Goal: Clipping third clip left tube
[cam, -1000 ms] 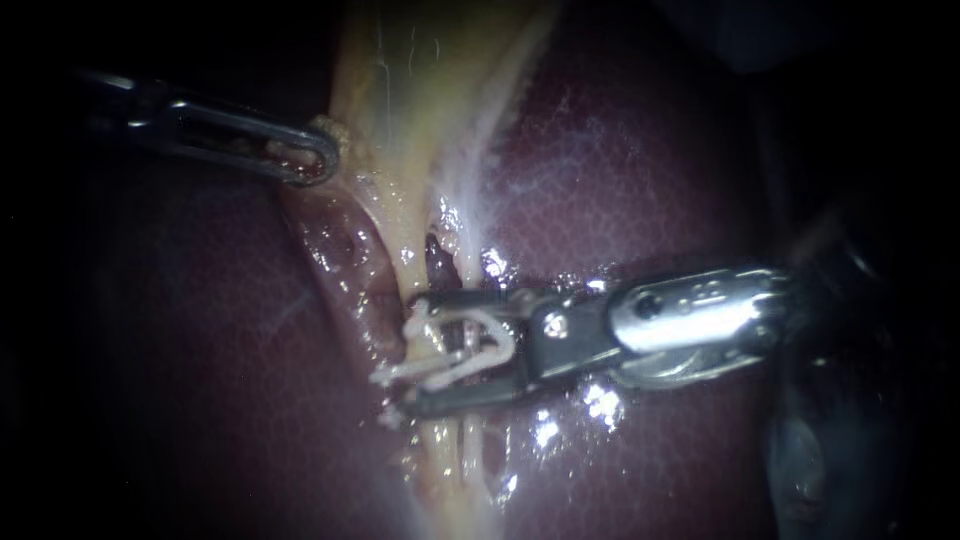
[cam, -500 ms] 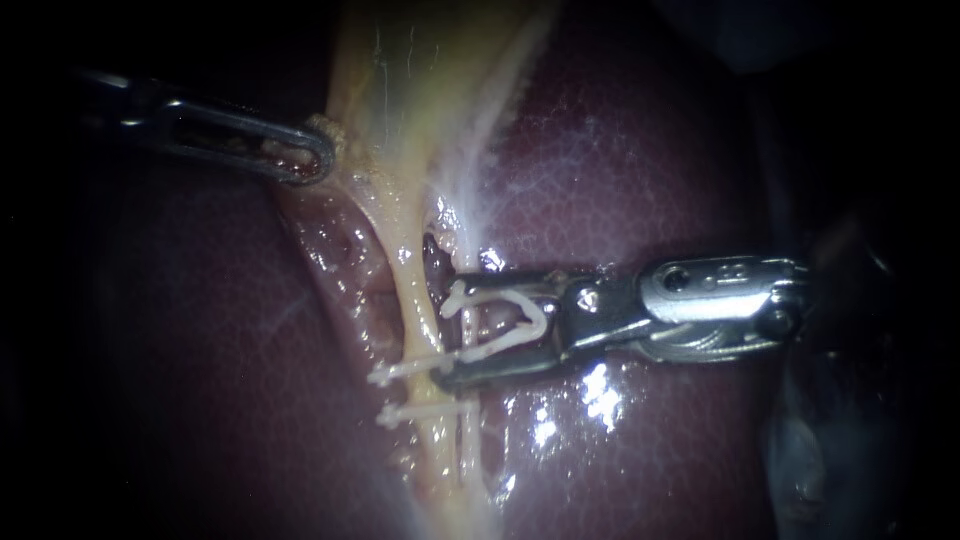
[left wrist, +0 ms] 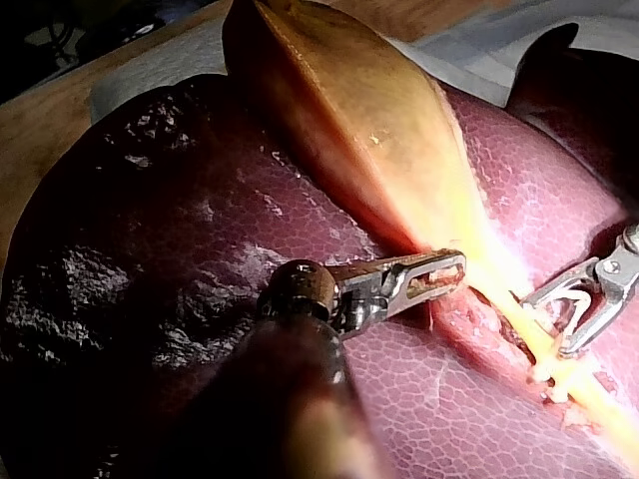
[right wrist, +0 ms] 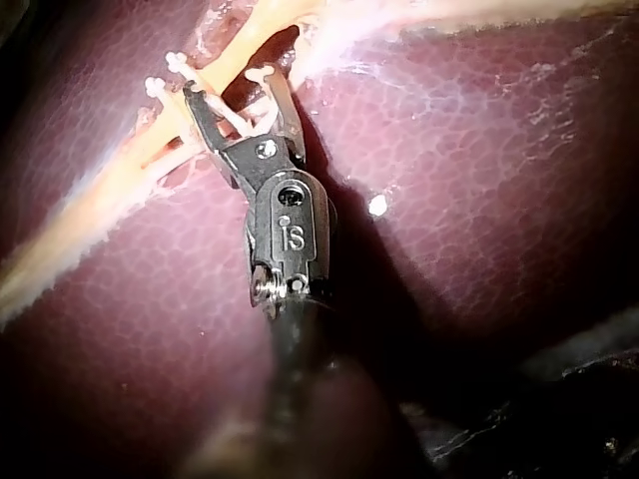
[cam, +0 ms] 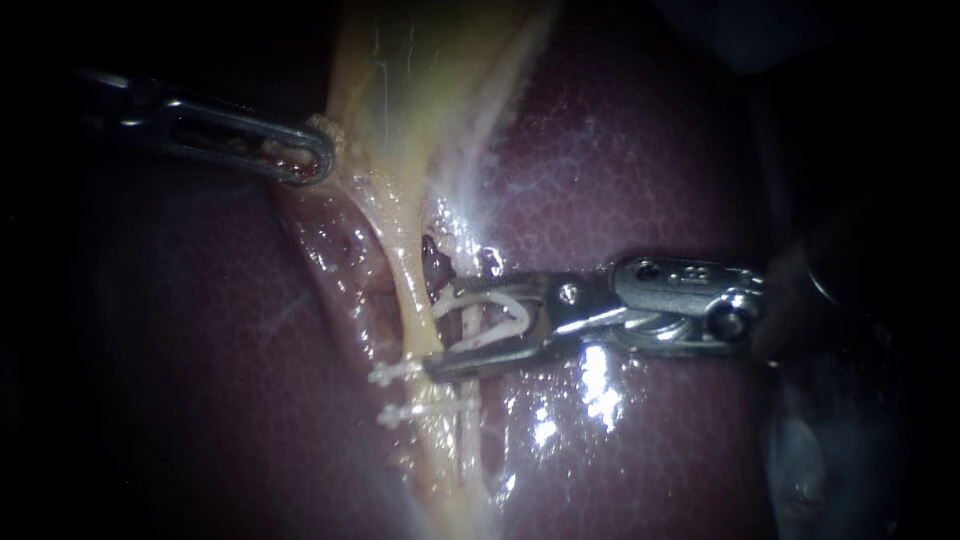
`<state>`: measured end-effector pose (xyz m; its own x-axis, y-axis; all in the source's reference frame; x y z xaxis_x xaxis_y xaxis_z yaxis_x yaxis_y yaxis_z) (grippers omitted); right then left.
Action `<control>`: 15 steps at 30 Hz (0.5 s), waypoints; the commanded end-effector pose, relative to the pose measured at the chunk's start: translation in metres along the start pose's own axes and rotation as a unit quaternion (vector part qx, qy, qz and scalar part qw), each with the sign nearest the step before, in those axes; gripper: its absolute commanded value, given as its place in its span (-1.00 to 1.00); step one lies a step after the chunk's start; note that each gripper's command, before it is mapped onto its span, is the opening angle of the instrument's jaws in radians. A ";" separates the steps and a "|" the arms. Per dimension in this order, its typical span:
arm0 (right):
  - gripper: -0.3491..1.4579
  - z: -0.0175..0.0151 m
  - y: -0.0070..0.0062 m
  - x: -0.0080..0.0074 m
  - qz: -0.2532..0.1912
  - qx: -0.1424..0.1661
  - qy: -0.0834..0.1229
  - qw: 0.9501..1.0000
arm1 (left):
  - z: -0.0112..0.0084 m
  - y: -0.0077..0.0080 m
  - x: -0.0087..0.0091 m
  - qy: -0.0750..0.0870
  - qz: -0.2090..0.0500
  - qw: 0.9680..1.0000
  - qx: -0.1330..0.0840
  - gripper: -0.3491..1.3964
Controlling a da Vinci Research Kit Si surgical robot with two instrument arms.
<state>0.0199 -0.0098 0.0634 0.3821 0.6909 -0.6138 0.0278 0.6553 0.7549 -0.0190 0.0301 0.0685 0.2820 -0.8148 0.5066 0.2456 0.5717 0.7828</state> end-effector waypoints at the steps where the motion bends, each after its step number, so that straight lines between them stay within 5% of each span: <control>1: -0.07 0.0001 0.0001 -0.0001 0.001 0.002 0.001 1.000 | 0.0000 0.0000 0.0000 0.000 0.000 1.000 0.000 -1.00; 15: -0.08 0.0031 0.0012 0.0011 0.050 0.061 0.055 0.995 | 0.0002 0.0001 0.0002 0.000 0.001 1.000 0.000 -1.00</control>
<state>0.0234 -0.0091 0.0643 0.2739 0.7953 -0.5408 0.1156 0.5310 0.8395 -0.0191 0.0301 0.0687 0.2823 -0.8140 0.5076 0.2458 0.5728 0.7819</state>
